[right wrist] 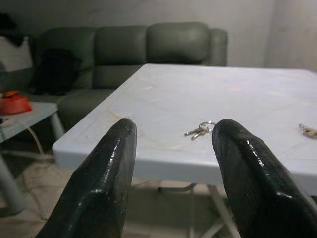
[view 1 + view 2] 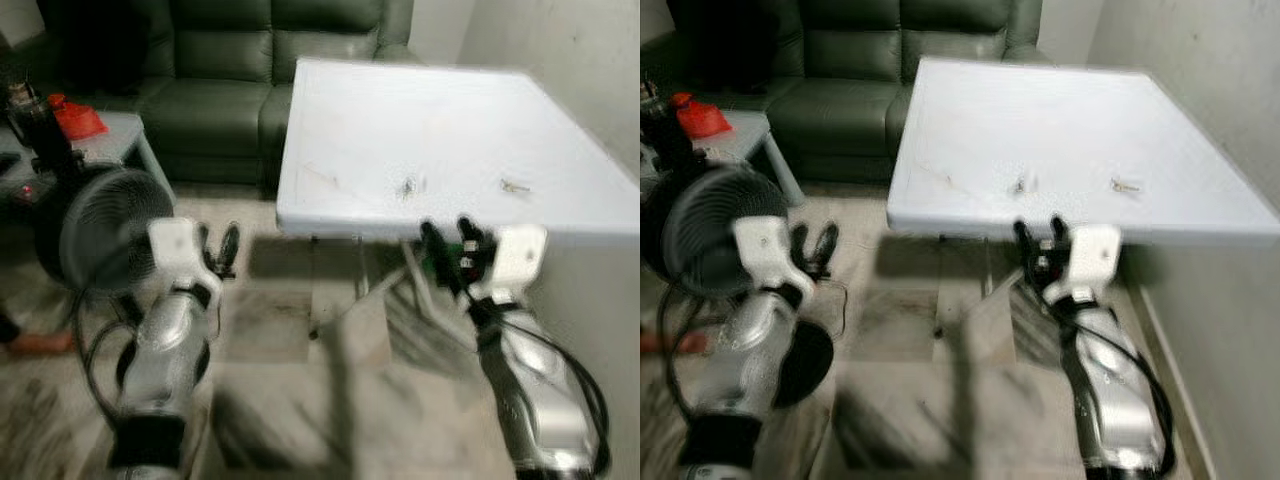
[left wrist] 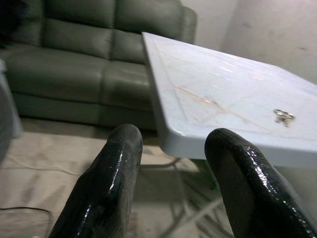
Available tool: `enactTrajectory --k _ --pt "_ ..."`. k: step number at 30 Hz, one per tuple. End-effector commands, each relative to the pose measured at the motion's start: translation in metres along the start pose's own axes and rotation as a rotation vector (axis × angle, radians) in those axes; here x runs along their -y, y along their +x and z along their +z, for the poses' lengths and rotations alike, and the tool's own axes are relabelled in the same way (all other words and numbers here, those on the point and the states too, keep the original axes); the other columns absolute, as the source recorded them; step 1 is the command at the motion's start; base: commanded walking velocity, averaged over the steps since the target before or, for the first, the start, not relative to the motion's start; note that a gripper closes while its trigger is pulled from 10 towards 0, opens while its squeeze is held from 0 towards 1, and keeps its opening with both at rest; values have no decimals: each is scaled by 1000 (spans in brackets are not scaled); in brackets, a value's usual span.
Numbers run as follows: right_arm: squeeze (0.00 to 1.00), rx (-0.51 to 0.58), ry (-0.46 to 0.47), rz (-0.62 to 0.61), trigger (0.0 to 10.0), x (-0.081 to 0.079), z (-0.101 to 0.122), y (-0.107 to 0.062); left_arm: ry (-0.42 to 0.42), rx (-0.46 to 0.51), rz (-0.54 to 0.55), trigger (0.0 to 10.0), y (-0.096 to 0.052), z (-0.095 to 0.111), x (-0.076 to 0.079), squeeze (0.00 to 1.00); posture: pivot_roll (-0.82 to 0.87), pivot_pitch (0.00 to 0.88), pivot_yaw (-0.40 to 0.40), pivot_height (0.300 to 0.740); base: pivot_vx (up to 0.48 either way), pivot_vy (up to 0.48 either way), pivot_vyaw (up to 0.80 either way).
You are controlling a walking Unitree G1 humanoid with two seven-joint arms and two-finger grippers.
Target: Hang keys on a hook
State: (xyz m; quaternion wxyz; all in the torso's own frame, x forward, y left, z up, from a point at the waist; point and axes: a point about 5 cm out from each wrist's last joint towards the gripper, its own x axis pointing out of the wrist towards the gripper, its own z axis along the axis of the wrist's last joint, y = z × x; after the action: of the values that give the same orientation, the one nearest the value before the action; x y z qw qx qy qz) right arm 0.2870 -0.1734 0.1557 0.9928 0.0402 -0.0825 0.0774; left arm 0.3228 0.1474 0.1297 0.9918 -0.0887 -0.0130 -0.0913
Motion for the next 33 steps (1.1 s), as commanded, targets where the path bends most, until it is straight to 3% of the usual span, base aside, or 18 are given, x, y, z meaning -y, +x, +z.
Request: enactTrajectory --k 1,15,27,33 --pt "0 9 12 18 10000 -5 3 3 29 16 5 10000 -1 6 -5 0 -70 75 -50 740 0 0 0" --pt "0 3 20 20 10000 -6 2 3 51 -19 0 10000 -1 2 -5 0 -67 76 -49 740 0 0 0" --pt "0 -5 25 33 10000 -8 -1 4 53 -23 -17 10000 0 2 -3 0 -65 64 -45 740 392 0 0" --pt "0 -3 -30 47 10000 -10 0 5 56 -23 -23 10000 1 2 -2 0 -63 54 -42 740 469 0 0"
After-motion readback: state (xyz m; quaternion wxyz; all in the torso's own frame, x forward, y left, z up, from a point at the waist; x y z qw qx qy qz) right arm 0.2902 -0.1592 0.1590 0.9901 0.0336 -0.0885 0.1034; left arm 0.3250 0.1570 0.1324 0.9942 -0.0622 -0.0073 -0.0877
